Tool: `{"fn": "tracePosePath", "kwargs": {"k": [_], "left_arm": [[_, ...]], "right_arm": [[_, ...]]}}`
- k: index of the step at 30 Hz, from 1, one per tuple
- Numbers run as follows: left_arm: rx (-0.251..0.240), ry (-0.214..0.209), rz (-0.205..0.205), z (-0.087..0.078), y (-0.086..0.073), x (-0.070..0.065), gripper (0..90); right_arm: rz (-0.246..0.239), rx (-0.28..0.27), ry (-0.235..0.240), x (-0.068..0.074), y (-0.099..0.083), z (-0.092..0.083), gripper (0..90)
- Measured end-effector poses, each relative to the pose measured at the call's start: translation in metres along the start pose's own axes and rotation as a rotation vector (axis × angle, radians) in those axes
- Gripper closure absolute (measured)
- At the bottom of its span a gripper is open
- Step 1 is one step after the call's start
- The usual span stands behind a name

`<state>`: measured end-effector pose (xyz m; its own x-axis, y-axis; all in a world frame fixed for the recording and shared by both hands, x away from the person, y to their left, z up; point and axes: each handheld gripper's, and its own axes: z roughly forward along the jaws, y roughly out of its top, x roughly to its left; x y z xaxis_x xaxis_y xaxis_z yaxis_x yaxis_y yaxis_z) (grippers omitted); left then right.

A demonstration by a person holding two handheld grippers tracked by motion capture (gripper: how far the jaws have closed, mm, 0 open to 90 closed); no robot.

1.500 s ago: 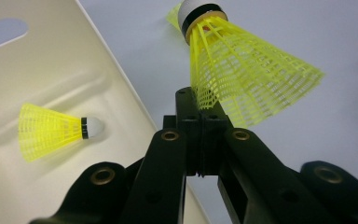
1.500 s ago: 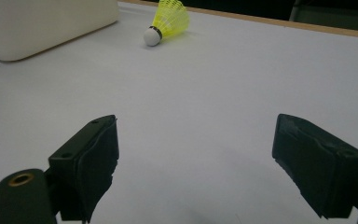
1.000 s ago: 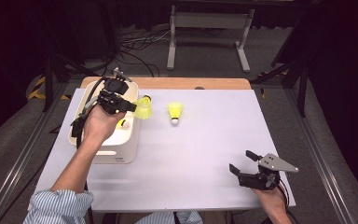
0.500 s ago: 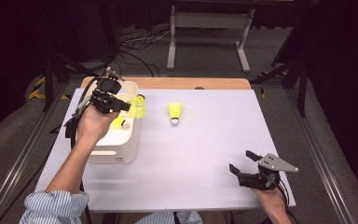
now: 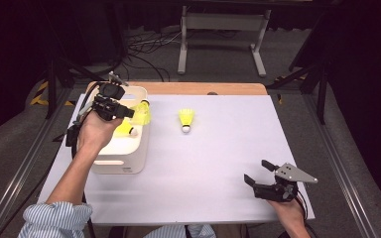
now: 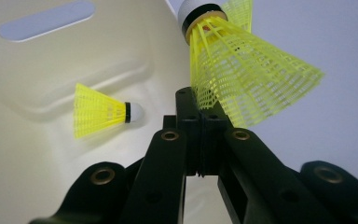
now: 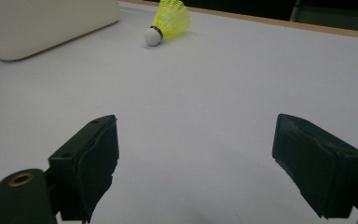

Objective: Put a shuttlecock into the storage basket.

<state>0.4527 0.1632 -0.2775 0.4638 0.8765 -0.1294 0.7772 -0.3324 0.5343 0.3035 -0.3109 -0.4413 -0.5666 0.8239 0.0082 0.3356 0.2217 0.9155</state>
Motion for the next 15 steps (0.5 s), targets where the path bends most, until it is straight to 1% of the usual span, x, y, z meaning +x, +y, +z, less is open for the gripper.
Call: {"fn": "tracePosePath", "kwargs": {"k": [6, 9, 10, 15], "left_arm": [[-0.001, 0.010, -0.009, 0.001, 0.000, 0.004, 89.8], [0.004, 0.027, -0.014, 0.004, -0.002, 0.008, 89.8], [0.004, 0.027, -0.014, 0.004, -0.002, 0.008, 89.8], [0.012, 0.038, -0.032, 0.009, -0.004, 0.017, 89.8]], "right_arm": [[0.001, -0.002, 0.002, 0.000, 0.000, 0.000, 15.1], [0.001, -0.002, 0.002, 0.000, 0.000, 0.000, 15.1], [0.001, -0.002, 0.002, 0.000, 0.000, 0.000, 15.1], [0.001, 0.002, 0.002, 0.000, 0.000, 0.000, 15.0]]}}
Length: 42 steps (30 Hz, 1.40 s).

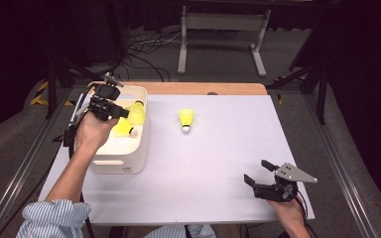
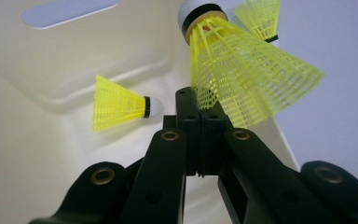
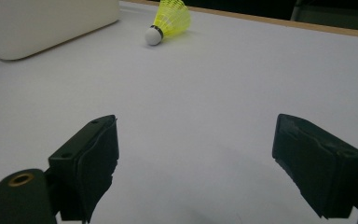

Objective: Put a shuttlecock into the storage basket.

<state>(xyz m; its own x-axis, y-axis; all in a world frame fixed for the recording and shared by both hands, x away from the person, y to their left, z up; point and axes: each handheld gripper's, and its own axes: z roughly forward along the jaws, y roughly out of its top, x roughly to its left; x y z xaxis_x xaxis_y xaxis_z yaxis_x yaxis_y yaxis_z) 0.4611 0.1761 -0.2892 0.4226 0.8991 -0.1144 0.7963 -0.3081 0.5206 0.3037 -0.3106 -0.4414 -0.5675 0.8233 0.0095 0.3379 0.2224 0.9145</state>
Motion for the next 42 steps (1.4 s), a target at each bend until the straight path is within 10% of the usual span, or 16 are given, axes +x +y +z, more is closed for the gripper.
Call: {"fn": "tracePosePath", "kwargs": {"k": [42], "left_arm": [[0.104, 0.055, -0.026, 0.049, 0.000, 0.018, 89.5]], "right_arm": [[0.003, -0.001, 0.012, 0.000, 0.000, 0.000, 15.0]]}}
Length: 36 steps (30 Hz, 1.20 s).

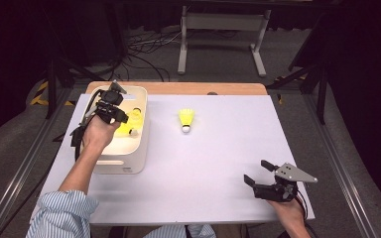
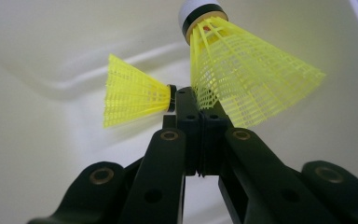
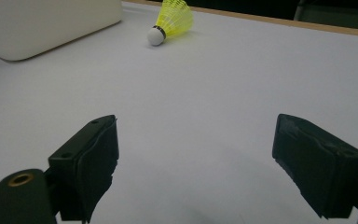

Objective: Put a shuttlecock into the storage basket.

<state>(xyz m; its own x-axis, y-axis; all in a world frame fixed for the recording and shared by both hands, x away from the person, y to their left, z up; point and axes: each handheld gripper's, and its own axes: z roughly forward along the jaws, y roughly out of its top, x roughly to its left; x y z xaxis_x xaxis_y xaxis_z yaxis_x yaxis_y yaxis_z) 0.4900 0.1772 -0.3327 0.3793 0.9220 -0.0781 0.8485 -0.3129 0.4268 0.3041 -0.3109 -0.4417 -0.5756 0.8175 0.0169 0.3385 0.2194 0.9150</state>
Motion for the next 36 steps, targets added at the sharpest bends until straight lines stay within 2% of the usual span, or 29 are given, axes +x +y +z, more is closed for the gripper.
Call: {"fn": "tracePosePath", "kwargs": {"k": [4, 10, 36], "left_arm": [[0.008, 0.008, 0.010, 0.003, 0.000, -0.001, 89.4], [0.026, 0.022, 0.000, 0.010, 0.001, 0.002, 89.3], [0.066, 0.031, -0.017, 0.025, 0.002, 0.006, 89.0]], "right_arm": [[0.001, 0.002, 0.002, 0.000, 0.000, 0.001, 15.0], [0.002, 0.000, 0.005, 0.000, 0.000, 0.000, 15.0], [0.007, -0.001, 0.013, 0.000, 0.000, 0.000, 14.7]]}}
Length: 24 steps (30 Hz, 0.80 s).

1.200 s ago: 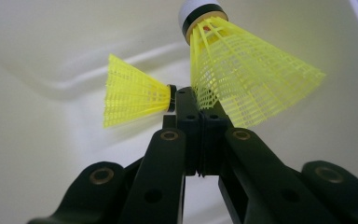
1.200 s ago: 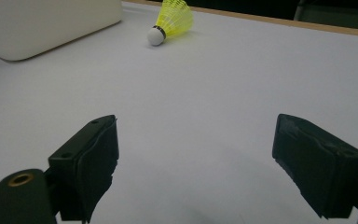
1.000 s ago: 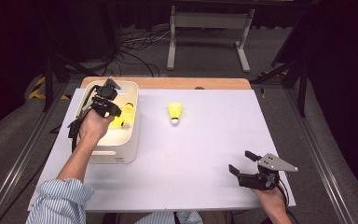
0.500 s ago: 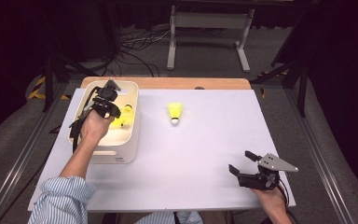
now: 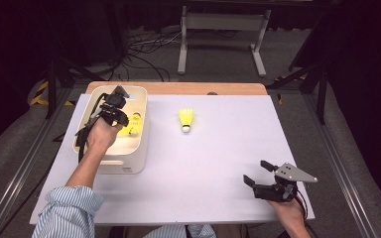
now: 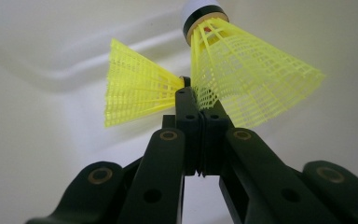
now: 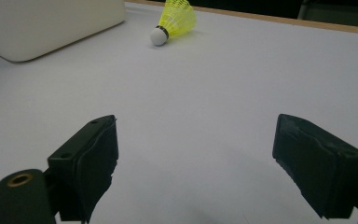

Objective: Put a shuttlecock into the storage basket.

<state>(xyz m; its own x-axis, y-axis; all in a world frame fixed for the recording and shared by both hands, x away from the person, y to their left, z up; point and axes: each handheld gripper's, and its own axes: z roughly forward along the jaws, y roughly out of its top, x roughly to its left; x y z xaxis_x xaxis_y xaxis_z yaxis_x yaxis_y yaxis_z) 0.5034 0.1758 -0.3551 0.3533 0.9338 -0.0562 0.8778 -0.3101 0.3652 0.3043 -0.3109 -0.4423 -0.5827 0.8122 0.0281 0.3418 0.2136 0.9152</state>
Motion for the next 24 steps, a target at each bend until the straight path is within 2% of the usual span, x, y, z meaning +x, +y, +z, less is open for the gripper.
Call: {"fn": "tracePosePath", "kwargs": {"k": [9, 18, 21, 24], "left_arm": [[0.019, -0.014, -0.004, 0.0022, 0.0006, 0.0018, 88.6], [0.015, -0.014, -0.002, 0.0018, 0.0005, 0.0026, 86.1], [0.018, -0.016, -0.007, 0.0013, 0.0003, 0.0033, 72.7], [0.014, -0.011, -0.008, -0.0005, -0.0006, 0.0026, 64.2]], "right_arm": [[-0.001, -0.001, 0.001, 0.0001, 0.0000, 0.0002, 14.7], [0.000, -0.001, 0.002, -0.0001, 0.0000, 0.0002, 14.7], [-0.001, 0.000, 0.003, 0.0000, 0.0000, 0.0004, 14.7], [-0.001, 0.000, 0.003, 0.0000, 0.0000, 0.0004, 14.7]]}}
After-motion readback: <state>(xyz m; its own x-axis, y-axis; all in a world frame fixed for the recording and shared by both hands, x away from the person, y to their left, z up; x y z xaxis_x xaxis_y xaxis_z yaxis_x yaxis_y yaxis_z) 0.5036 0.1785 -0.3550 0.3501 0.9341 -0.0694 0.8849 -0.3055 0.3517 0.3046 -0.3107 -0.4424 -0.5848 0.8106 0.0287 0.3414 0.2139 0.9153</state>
